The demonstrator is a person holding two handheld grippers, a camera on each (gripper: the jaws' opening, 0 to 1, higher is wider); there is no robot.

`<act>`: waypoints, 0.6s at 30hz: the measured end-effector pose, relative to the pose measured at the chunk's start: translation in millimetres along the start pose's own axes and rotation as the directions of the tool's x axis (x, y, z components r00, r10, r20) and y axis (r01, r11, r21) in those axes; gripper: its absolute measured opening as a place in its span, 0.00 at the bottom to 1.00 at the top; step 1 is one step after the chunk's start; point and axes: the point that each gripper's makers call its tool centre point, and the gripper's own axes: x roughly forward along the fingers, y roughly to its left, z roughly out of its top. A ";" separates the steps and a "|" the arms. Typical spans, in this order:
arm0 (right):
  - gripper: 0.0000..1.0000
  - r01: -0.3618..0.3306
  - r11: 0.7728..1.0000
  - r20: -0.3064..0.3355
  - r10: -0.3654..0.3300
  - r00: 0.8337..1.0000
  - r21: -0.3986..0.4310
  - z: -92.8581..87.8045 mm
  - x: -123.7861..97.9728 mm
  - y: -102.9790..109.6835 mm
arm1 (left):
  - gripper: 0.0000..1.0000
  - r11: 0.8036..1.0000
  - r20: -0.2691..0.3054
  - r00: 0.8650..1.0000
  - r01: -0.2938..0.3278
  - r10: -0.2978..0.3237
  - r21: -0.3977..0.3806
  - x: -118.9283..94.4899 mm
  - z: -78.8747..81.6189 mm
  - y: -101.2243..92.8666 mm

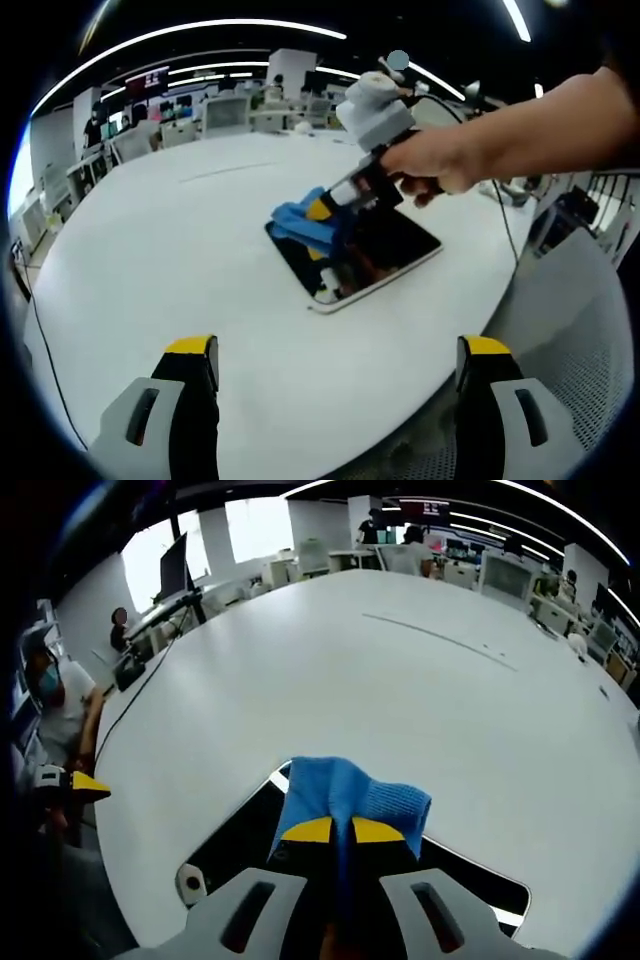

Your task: Wipe the mirror surface with the cleaning cloth until all visible marks leave the cleaned area.

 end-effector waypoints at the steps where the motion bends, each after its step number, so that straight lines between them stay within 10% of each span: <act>1: 0.00 0.000 1.000 0.000 0.000 1.000 0.001 -0.2 -0.3 -0.4 | 0.99 1.000 0.000 1.000 0.000 0.000 0.000 -0.3 0.4 -0.1; 18: 0.00 0.016 1.000 -0.009 -0.016 1.000 0.015 -4.9 -3.5 -7.9 | 0.99 1.000 0.001 1.000 -0.001 0.001 0.006 -0.5 0.4 -0.3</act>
